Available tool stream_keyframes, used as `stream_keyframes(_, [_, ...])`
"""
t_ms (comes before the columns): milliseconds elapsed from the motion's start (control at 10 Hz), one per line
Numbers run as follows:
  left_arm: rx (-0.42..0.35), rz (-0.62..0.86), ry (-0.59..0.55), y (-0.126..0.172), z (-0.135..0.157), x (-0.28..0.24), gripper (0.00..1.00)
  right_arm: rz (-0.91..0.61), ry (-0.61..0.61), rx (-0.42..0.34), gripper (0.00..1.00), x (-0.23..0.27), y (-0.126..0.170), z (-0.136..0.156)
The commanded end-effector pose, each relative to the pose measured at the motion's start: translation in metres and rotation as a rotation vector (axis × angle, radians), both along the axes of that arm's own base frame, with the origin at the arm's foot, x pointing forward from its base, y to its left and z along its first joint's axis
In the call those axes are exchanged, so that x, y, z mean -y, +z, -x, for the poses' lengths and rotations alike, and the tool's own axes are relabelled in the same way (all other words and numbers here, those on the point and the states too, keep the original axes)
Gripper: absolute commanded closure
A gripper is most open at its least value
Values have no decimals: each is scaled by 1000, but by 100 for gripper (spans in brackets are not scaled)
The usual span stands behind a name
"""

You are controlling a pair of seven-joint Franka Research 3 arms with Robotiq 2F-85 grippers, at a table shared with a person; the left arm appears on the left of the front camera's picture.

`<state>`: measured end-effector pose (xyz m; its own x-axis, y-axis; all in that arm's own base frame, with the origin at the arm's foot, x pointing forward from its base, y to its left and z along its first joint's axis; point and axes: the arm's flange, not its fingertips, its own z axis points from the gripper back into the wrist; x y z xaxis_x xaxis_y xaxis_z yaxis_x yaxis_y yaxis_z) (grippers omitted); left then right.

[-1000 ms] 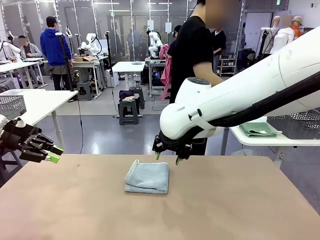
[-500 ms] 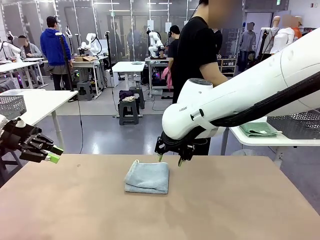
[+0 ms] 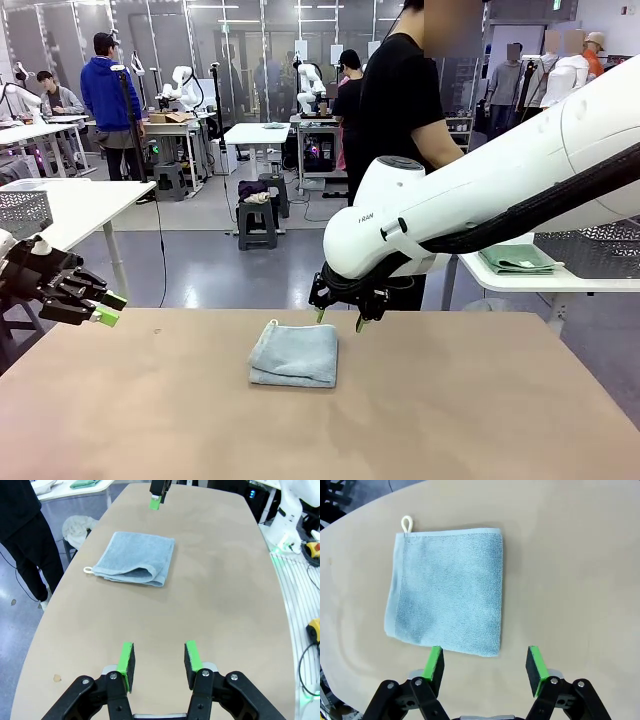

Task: Fold the towels and place them in the basket.
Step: Place the folded Towel with hook on the right side of the table.

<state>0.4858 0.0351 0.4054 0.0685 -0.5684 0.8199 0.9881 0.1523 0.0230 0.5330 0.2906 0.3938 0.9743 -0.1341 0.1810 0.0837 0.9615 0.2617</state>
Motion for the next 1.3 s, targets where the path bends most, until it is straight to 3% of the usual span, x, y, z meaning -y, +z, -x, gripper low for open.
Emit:
stream_keyframes(0, [9, 2, -1, 3, 1, 0, 48, -11, -10, 6, 17, -1, 0, 0])
stream_keyframes(500, [9, 2, -1, 3, 1, 0, 48, -4, -15, -3, 17, -4, -5, -3])
stream_keyframes(1200, [9, 2, -1, 3, 1, 0, 48, 19, -59, -30, 17, -5, -66, -26])
